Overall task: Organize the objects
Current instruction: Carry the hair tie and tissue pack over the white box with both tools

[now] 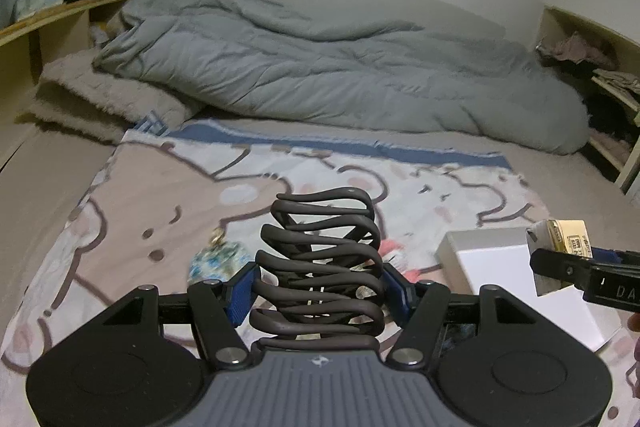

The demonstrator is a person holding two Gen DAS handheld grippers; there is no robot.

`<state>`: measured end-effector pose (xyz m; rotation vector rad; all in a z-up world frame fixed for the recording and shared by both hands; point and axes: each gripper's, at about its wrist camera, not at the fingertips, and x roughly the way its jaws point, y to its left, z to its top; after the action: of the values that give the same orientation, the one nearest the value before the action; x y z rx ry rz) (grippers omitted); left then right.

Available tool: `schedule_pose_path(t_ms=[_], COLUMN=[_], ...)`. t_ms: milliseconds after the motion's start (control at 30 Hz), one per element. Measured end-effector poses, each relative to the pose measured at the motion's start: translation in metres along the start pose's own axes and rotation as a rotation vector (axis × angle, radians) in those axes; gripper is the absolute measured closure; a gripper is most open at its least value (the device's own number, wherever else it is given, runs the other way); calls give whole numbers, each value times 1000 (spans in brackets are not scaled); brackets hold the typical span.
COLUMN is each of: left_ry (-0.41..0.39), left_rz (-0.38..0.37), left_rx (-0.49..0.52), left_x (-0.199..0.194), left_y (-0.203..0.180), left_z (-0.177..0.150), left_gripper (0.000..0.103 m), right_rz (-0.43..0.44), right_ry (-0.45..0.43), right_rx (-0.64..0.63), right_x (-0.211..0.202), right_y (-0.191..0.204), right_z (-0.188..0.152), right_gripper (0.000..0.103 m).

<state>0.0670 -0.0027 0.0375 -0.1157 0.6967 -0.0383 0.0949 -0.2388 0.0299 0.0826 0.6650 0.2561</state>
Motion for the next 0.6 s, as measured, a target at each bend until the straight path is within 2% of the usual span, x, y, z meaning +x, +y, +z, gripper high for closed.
schedule_pose_path(t_ms=[133,333,600], left_ry=[-16,-14,-23], left_rz=[3,-50,-139], left_rx=[28,44,50], left_x=[4,20,46], left_y=[-20,-51,-100], left_z=[13,33,68], left_gripper=[39,39,39], right_rz=[-4,-31,-85], right_ry=[-42,-78,-98], right_rx=[-22,-40,-10], right_x=[-11,-20,-9], right_y=[-8,-27,-61], right_z=[10,36,69], right_gripper=[30,30,30])
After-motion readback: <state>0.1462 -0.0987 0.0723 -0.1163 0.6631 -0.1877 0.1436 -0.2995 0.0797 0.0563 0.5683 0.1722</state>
